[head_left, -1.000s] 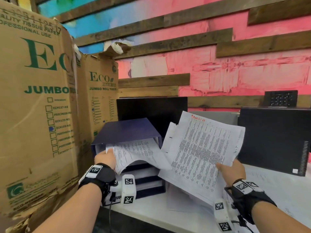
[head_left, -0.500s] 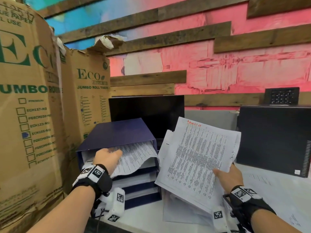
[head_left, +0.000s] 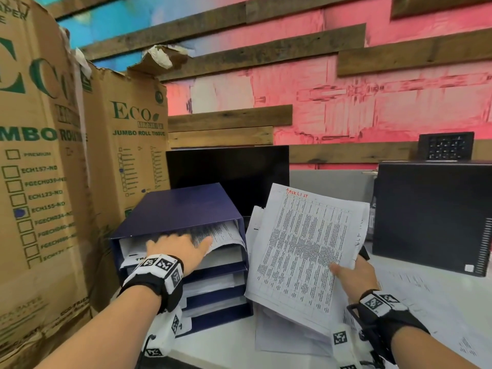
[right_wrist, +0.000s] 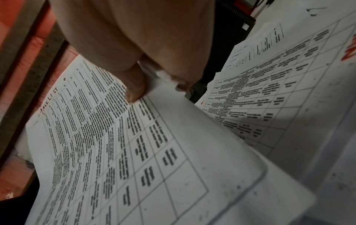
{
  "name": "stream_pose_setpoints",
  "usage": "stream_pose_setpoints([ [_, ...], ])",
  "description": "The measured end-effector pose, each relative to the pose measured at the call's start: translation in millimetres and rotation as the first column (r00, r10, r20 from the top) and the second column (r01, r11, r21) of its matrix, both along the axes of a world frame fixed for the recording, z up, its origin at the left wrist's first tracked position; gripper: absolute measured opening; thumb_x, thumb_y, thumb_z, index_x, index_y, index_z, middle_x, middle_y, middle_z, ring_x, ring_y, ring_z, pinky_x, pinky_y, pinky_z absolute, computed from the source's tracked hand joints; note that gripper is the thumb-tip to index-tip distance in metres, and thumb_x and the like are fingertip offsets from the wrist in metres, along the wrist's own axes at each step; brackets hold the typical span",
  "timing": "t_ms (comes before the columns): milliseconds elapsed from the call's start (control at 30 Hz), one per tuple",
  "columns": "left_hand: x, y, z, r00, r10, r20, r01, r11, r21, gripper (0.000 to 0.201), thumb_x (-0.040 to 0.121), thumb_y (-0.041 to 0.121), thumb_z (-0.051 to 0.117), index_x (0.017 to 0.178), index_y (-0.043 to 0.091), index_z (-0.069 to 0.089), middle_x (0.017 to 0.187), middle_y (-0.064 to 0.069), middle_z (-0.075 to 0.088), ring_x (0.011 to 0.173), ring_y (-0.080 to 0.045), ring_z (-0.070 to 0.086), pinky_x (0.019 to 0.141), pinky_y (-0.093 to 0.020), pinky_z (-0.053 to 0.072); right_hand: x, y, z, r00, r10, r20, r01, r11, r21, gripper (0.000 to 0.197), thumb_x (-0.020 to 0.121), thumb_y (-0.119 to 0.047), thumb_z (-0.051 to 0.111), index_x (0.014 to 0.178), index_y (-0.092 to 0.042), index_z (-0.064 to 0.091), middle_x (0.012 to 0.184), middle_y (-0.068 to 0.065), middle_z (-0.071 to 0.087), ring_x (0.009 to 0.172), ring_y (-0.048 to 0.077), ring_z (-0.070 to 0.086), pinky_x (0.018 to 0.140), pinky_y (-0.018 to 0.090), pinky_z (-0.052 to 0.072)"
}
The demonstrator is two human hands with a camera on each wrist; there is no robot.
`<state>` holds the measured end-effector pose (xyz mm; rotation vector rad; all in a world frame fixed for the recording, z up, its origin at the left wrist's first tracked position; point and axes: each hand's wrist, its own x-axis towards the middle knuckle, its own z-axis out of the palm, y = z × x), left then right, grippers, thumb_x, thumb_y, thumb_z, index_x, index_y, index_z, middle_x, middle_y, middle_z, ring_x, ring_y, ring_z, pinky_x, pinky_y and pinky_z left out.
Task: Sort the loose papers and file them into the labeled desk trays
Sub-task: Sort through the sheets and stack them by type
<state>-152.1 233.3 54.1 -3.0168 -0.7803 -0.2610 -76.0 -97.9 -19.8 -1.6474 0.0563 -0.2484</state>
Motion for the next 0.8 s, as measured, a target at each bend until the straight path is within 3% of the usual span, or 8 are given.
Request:
stream_pose_setpoints([
  [100,1,-6,1,0.999,-0.006,-0.051,-0.002,0.988,-0.155,0.096,0.074,0.088,0.013,0.148,0.028,0.027,0.152,-0.007,0.033,0.139,-0.033,0.029,0.113,-0.054,0.017,1,2,1,1.000,0.005,-0.002,-0.005,1.000,0.009,0.039,0.086,0.005,0.061,0.124,-0.003,0.057,0.124,0.015,0.061,0.114,0.031,0.056,0.090,0.031,0.040],
  [200,1,-17,-1,0.994,-0.076,0.073,0.079,0.996,-0.039,0.078,0.081,0.080,0.023,0.137,0.028,0.040,0.140,-0.004,0.047,0.129,-0.029,0.041,0.107,-0.050,0.027,1,4,3,1.000,0.019,-0.003,-0.019,1.000,0.025,0.039,0.086,0.005,0.061,0.124,-0.002,0.057,0.124,0.016,0.061,0.114,0.032,0.056,0.089,0.032,0.040],
  [267,1,-23,-2,0.986,-0.145,0.080,0.142,0.989,0.043,0.068,0.085,0.075,0.024,0.131,0.029,0.045,0.135,-0.001,0.050,0.125,-0.025,0.044,0.105,-0.048,0.029,1,5,4,1.000,0.031,-0.002,-0.031,0.999,0.022,0.039,0.086,0.005,0.061,0.125,-0.002,0.057,0.124,0.015,0.061,0.114,0.031,0.056,0.088,0.031,0.040],
  [433,6,-18,1,0.996,-0.054,-0.074,0.045,0.993,-0.112,0.085,0.081,0.081,0.010,0.145,0.029,0.031,0.150,-0.001,0.038,0.137,-0.027,0.034,0.112,-0.055,0.015,1,5,7,0.998,0.059,0.005,-0.059,0.998,0.035,0.040,0.086,0.004,0.061,0.125,-0.005,0.057,0.123,0.013,0.062,0.111,0.029,0.057,0.088,0.032,0.042],
  [533,7,-19,1,1.000,-0.004,-0.001,0.004,0.999,-0.036,0.081,0.083,0.078,0.018,0.135,0.023,0.045,0.134,-0.004,0.053,0.125,-0.028,0.046,0.110,-0.053,0.023,3,4,9,0.997,0.079,0.003,-0.079,0.995,0.053,0.041,0.086,0.005,0.061,0.125,-0.007,0.057,0.122,0.012,0.063,0.109,0.028,0.058,0.091,0.035,0.043],
  [600,8,-21,1,1.000,-0.005,0.023,0.004,0.999,0.032,0.078,0.084,0.077,0.017,0.133,0.024,0.047,0.133,-0.004,0.052,0.124,-0.027,0.046,0.107,-0.050,0.028,6,2,10,0.996,0.083,0.015,-0.084,0.994,0.075,0.042,0.086,0.005,0.061,0.125,-0.007,0.057,0.121,0.011,0.063,0.106,0.027,0.059,0.094,0.036,0.044],
  [800,23,-20,-4,0.997,-0.023,-0.079,0.002,0.968,-0.251,0.093,0.078,0.083,0.008,0.148,0.025,0.026,0.154,-0.005,0.031,0.141,-0.032,0.028,0.114,-0.057,0.015,11,-7,8,0.993,0.110,0.039,-0.114,0.987,0.112,0.039,0.083,0.004,0.064,0.118,-0.013,0.061,0.118,0.008,0.065,0.108,0.026,0.061,0.100,0.046,0.044],
])
